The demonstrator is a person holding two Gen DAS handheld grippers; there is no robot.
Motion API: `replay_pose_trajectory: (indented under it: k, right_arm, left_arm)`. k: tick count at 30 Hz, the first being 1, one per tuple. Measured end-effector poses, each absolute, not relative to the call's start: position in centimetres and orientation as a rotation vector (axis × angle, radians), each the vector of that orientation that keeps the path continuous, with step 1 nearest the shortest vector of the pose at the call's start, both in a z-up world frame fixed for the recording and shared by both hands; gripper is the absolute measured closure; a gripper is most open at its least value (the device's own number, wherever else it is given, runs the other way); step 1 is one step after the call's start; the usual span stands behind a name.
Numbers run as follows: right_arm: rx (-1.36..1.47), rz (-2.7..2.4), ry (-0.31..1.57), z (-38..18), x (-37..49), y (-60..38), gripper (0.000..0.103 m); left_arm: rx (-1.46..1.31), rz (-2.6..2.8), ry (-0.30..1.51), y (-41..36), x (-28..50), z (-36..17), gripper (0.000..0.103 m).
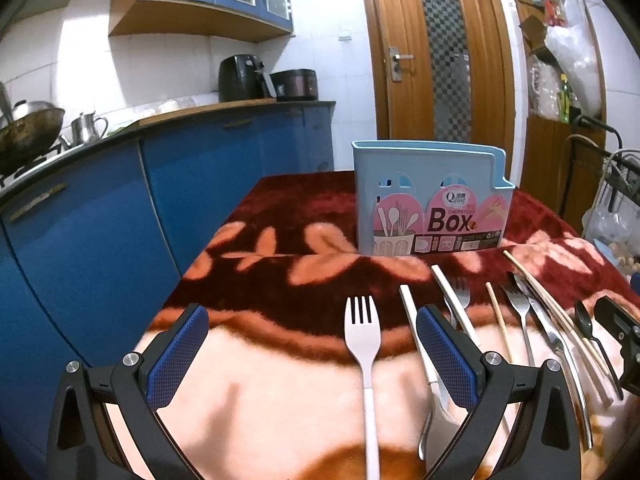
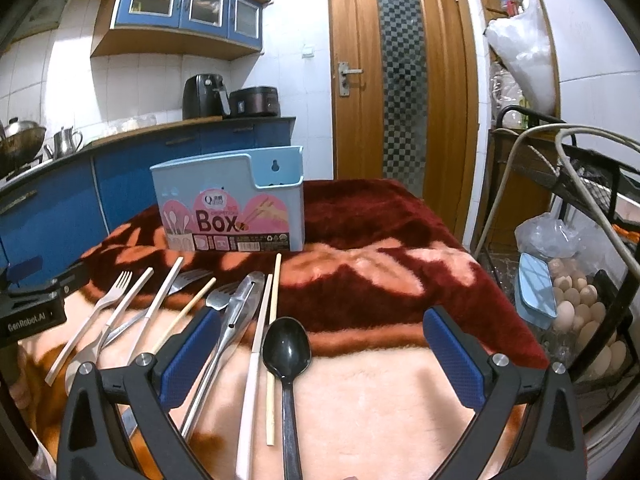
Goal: Organize utensils
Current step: 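Lower the left tool onto the white plastic fork and close on it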
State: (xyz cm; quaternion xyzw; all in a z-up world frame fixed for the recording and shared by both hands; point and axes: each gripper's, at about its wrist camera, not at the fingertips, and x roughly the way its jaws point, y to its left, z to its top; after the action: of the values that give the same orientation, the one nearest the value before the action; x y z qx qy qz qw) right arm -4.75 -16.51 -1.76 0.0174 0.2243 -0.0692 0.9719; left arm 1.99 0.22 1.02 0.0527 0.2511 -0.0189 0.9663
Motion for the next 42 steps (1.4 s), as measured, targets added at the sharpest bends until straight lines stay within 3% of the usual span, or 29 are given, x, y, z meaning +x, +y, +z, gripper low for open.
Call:
replay_pose_trajectory:
  k: [10, 19, 26, 31, 36, 42]
  right_arm:
    - [-0.031, -0.110, 0.602, -0.9, -1.9, -16.5, 0.001]
    - [-0.017, -0.030, 0.803, -0.2, 1.8, -18.0, 0.027]
    - [-0.024, 0.081, 0.986, -0.8, 3.8, -17.2, 0.047]
    - [-0.067, 0.117, 1.090, -0.9, 4.3, -16.2, 0.051]
    - [0.008, 0.142, 1.192, -1.3, 4.6, -17.1, 0.059]
    - [0.066, 0.158, 1.278, -1.7, 4.0, -18.3, 0.063]
  left_arm:
    - [0.219, -0.070, 0.626, 0.2, 5.1, 2.0, 0.000]
    - [0.281, -0.129, 0.829, 0.4, 8.8, 0.9, 0.004]
    - [0.296, -0.234, 1.008, -0.5, 9.7, 0.3, 0.025]
    - [0.280, -0.281, 1.102, -0.8, 9.7, 0.1, 0.036]
    - [0.251, -0.325, 1.197, -1.2, 9.9, -0.7, 0.053]
    - [0.222, -0.336, 1.230, -1.3, 9.8, -1.6, 0.060]
